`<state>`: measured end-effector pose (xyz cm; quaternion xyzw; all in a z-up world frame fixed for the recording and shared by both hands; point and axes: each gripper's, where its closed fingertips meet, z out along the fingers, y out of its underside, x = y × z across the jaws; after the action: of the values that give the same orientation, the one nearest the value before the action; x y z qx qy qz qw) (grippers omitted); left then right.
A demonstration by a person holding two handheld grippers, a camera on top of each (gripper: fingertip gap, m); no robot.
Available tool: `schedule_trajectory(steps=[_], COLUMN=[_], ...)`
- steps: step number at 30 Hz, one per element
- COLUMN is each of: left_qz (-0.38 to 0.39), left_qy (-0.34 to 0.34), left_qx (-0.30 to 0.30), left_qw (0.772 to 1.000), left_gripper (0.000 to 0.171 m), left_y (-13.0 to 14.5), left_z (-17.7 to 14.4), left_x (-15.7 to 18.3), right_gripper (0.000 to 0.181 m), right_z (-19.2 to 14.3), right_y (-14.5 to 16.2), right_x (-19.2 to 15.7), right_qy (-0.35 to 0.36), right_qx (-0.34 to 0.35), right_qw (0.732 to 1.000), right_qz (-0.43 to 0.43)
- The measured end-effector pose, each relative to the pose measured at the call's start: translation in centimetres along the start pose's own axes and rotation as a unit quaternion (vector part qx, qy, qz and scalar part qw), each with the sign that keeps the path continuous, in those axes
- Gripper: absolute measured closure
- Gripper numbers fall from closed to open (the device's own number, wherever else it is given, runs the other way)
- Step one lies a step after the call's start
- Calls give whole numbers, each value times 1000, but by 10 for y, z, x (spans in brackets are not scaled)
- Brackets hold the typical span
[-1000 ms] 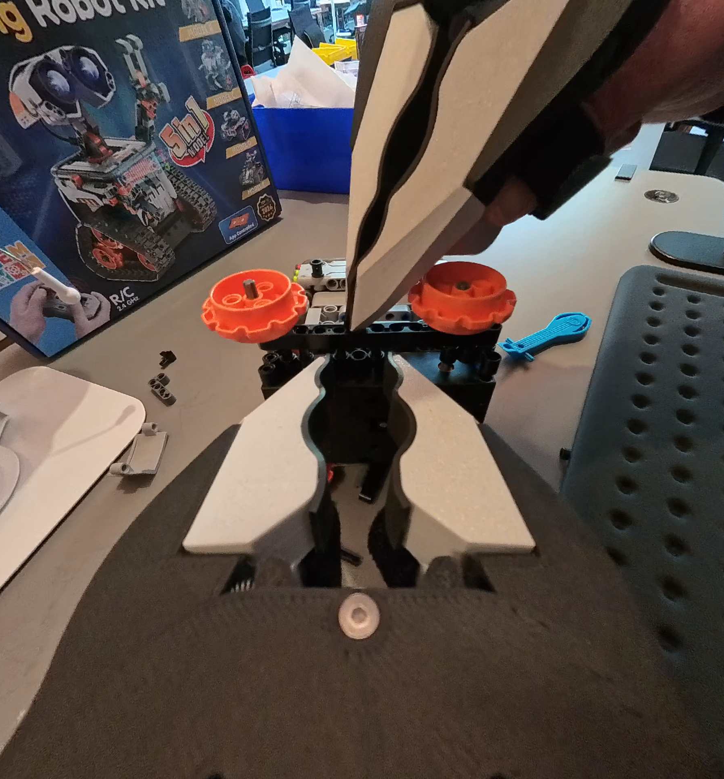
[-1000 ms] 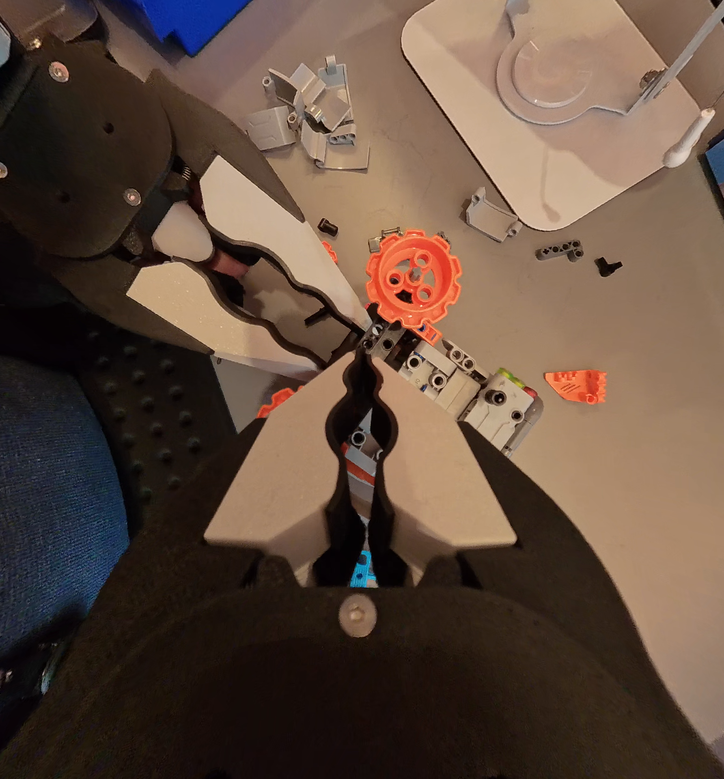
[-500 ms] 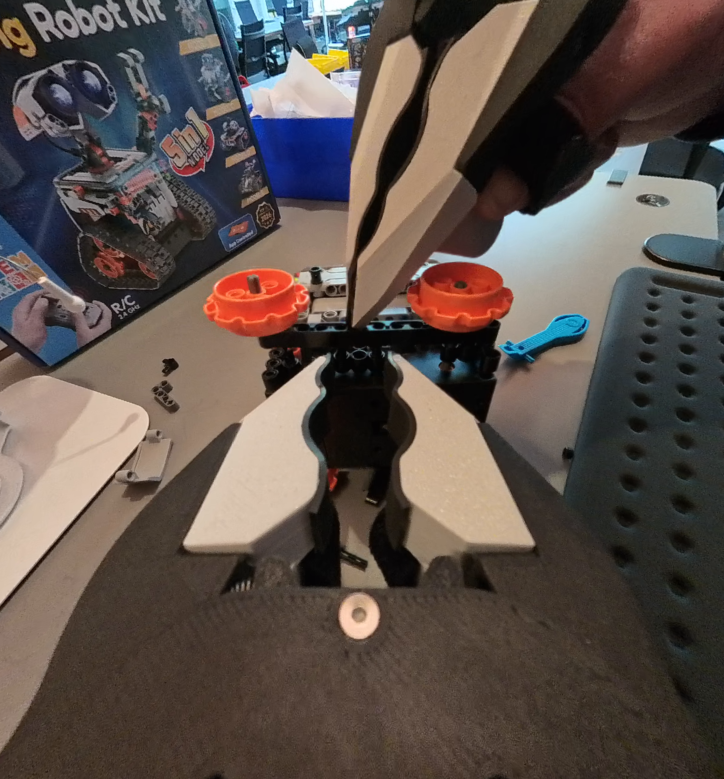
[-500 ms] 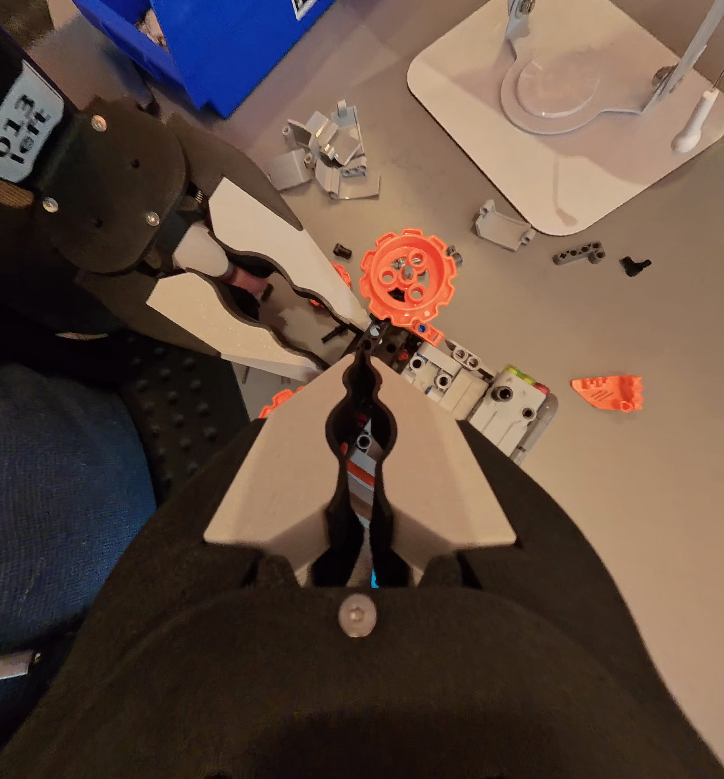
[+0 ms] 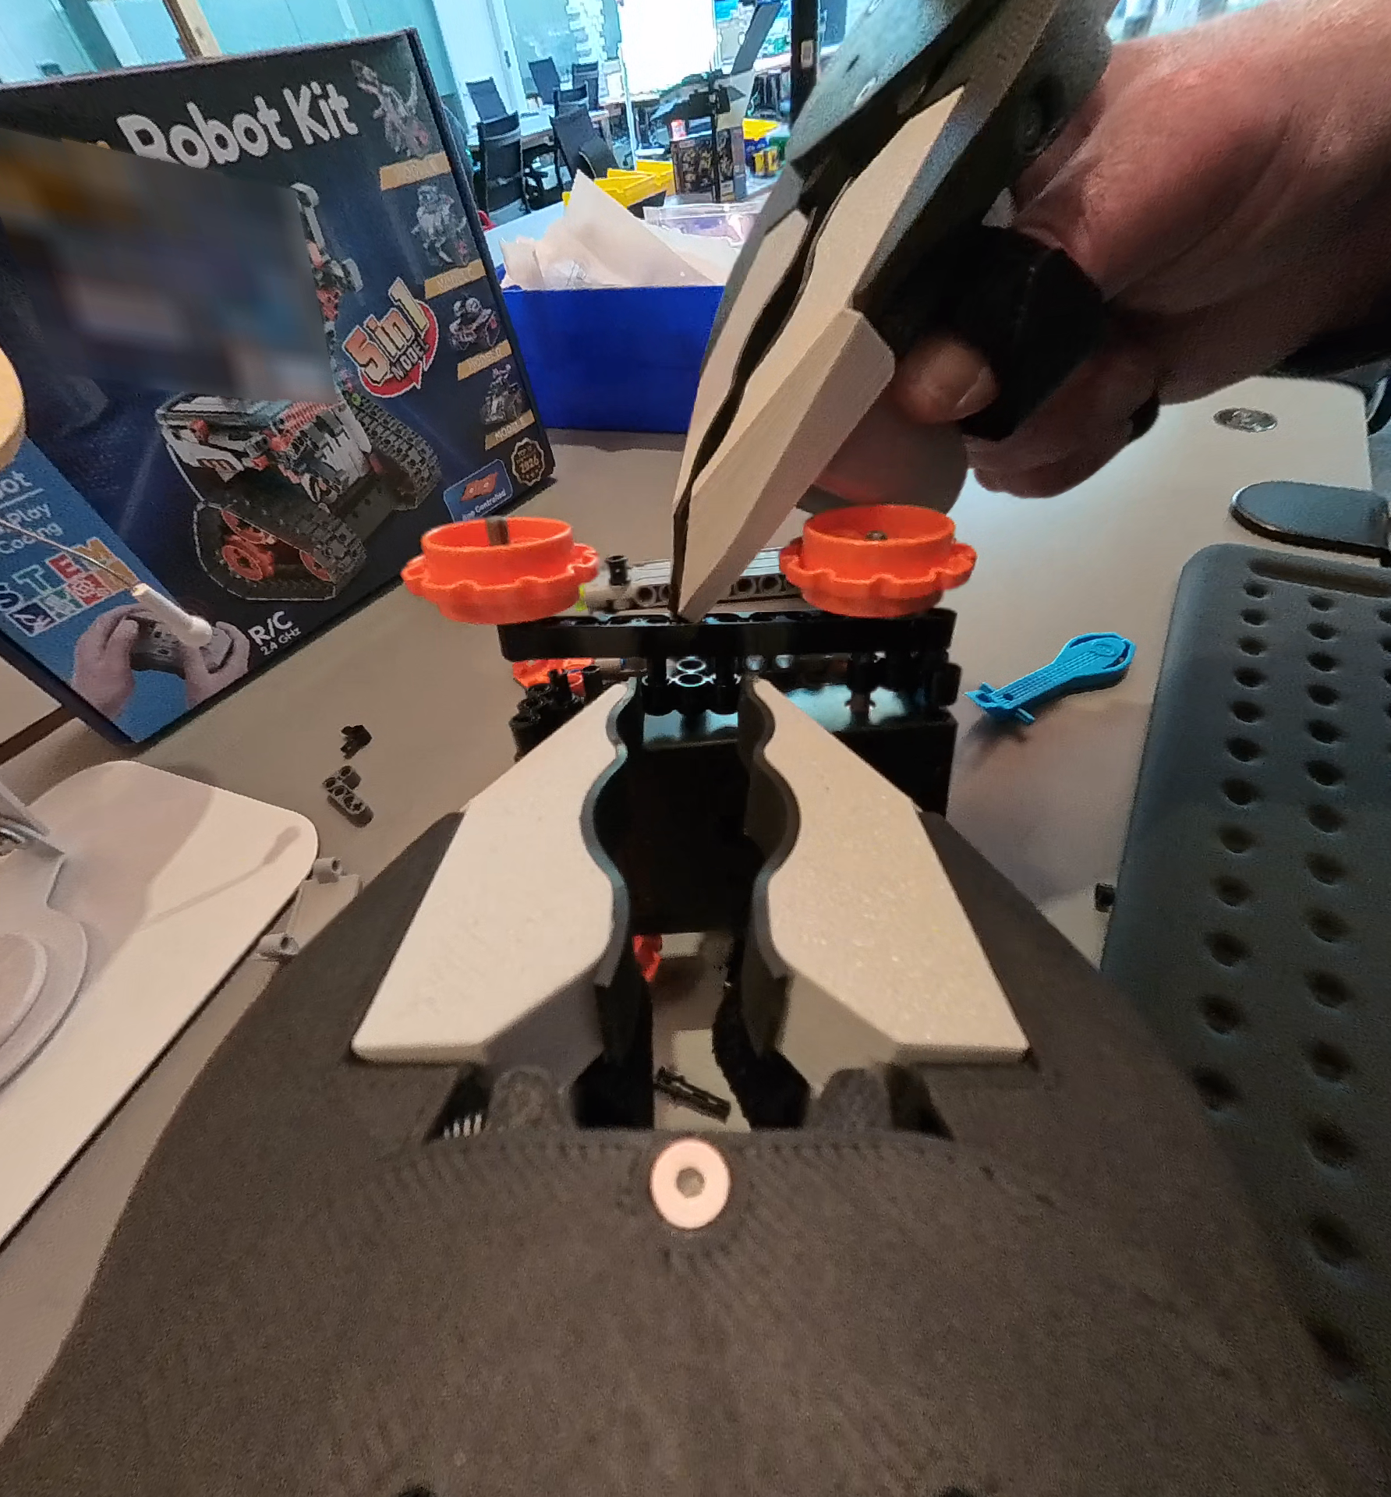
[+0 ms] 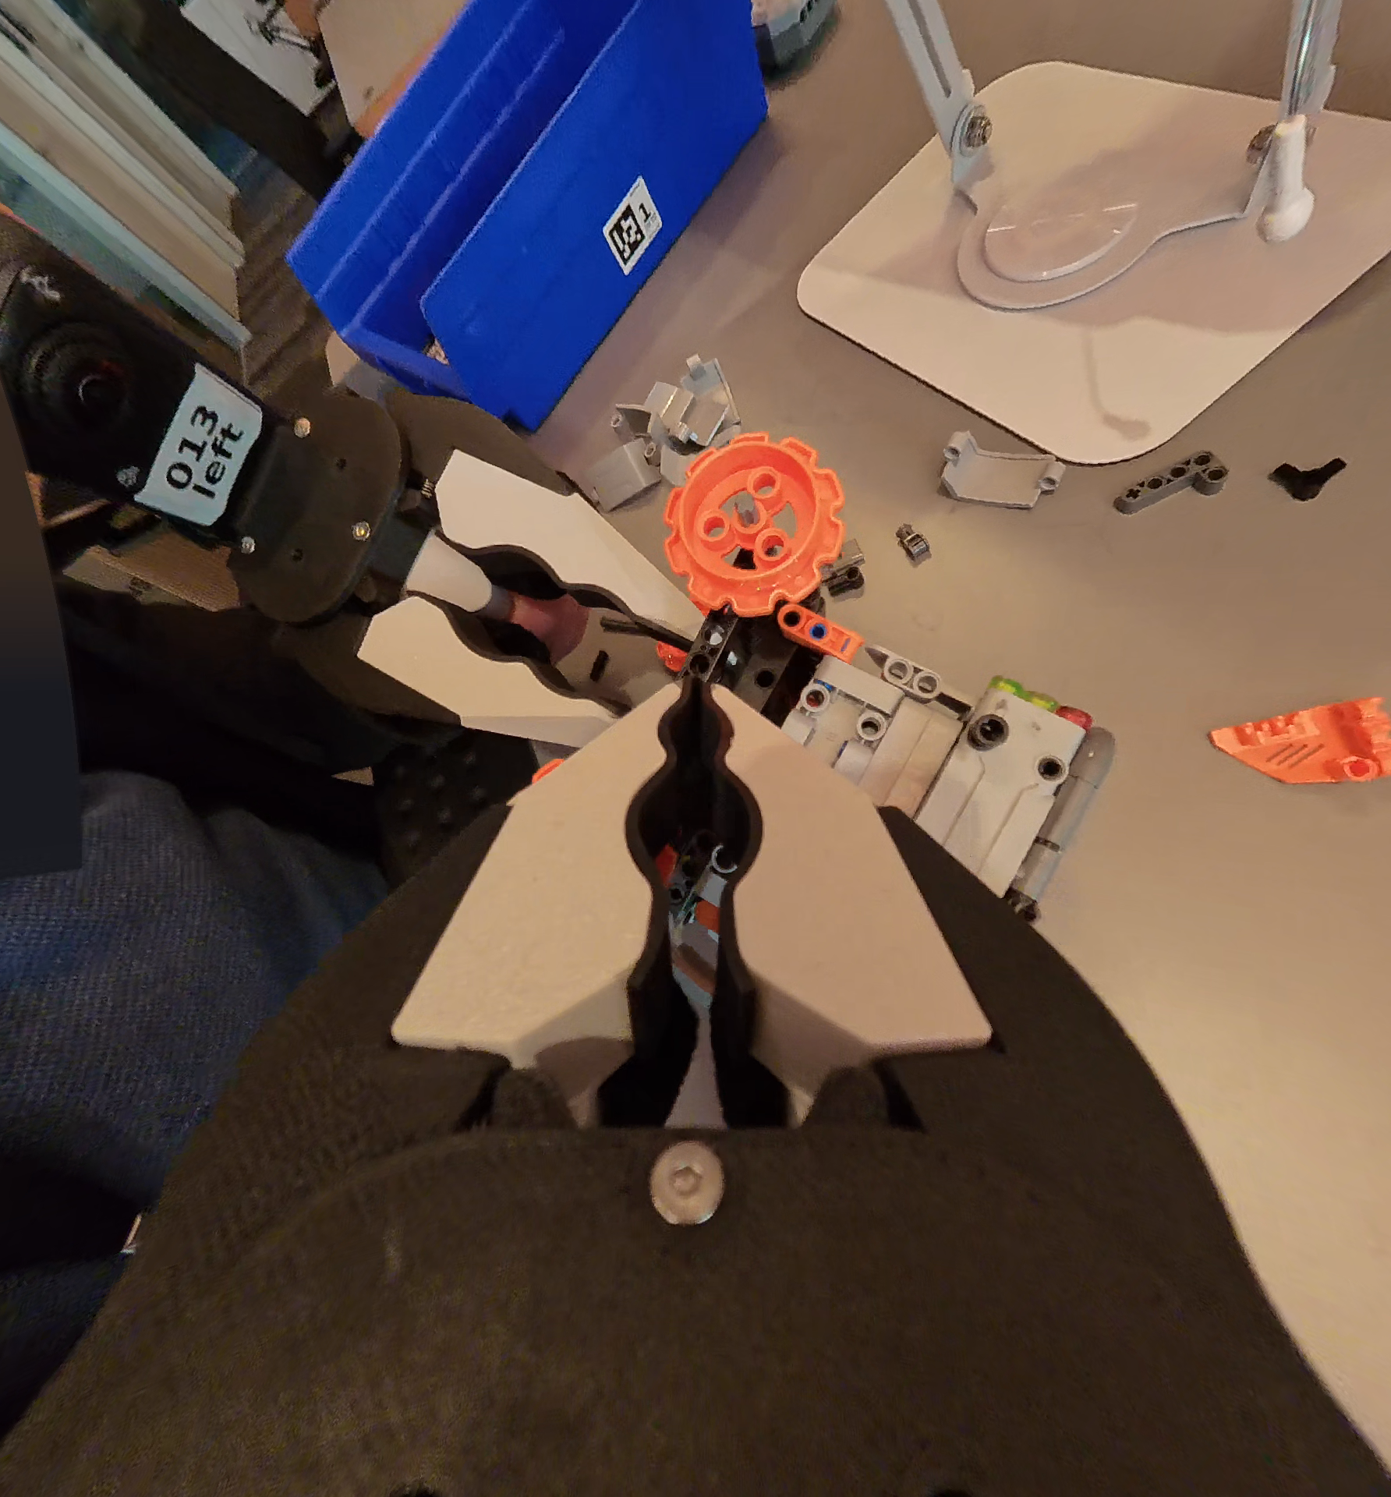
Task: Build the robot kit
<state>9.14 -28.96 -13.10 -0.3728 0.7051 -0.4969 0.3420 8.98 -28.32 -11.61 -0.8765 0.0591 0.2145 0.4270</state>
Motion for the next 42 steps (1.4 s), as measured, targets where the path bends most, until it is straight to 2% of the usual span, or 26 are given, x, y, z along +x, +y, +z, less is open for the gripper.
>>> schedule_trajectory(steps=[9, 14, 25, 42], left_qz=[-3, -30, -25, -25], left_qy=[5, 15, 17, 17], left_qx=[-5, -1, -16, -24], left_qw=[1000, 999, 999, 999], left_gripper=[151, 151, 152, 151], left_y=[0, 0, 9, 12], left_z=[3, 3, 4, 1], left_x=[2, 3, 8, 6], right_gripper=[181, 181, 181, 181], right_z=[-2, 0, 8, 10], right_y=[1, 3, 13, 11], right_x=[1, 1, 0, 0], right_qy=[-4, -2, 49, 115], right_qx=[28, 27, -31, -52], right_qw=[999, 1000, 997, 984], right_qz=[19, 16, -47, -123])
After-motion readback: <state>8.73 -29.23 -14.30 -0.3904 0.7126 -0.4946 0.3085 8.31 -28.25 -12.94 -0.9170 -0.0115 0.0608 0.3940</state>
